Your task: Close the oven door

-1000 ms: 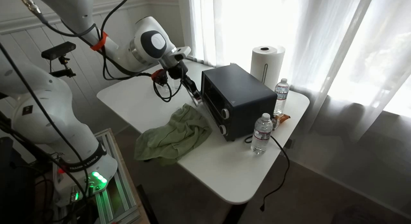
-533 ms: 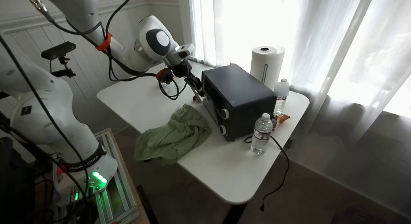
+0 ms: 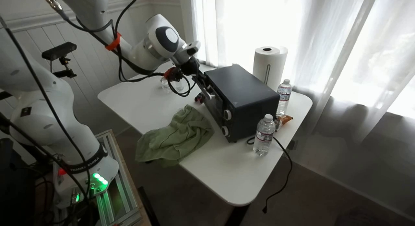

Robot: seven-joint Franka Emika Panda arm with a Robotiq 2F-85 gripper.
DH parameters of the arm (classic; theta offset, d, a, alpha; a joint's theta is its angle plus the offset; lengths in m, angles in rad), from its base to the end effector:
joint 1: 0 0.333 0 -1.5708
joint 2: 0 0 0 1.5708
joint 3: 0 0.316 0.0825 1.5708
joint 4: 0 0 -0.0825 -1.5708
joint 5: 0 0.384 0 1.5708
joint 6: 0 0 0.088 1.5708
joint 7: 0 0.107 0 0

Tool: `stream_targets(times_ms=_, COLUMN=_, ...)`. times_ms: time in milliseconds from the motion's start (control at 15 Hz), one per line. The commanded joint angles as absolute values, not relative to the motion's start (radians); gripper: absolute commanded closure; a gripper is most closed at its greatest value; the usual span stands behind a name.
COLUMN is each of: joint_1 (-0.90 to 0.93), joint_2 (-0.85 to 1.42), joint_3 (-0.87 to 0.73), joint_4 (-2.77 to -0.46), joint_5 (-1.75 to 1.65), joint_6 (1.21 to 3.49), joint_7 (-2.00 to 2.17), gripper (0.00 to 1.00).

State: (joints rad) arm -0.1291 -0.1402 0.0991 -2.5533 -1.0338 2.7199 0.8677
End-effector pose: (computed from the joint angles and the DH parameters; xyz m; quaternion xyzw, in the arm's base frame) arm 0.4584 0.0172 0.3378 0.9528 0.0020 0.2300 0.1982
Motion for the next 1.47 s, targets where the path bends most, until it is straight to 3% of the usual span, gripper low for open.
stream_targets(times_ms=0, joint_1=-0.139, joint_2=-0.141, joint_3=0.102, joint_4=-2.526, joint_5=-1.111, joint_6=2.743, joint_7=0.905, gripper=1.00)
stream_targets(times_ms=400, joint_1=-0.120, joint_2=-0.166, joint_3=0.096, joint_4=-2.533, joint_5=-1.058, joint_6=2.765, joint_7=0.857, gripper=1.00)
stream_targets(times_ms=867, joint_1=0.008, joint_2=-0.258, joint_3=0.102, joint_4=-2.643, joint_5=-0.557, joint_6=2.606, joint_7=0.565, gripper=1.00)
stream_targets(times_ms=1400, joint_1=0.005, joint_2=-0.380, joint_3=0.151, joint_4=-2.653, joint_5=-0.451, joint_6=2.503, joint_7=0.550, gripper=1.00)
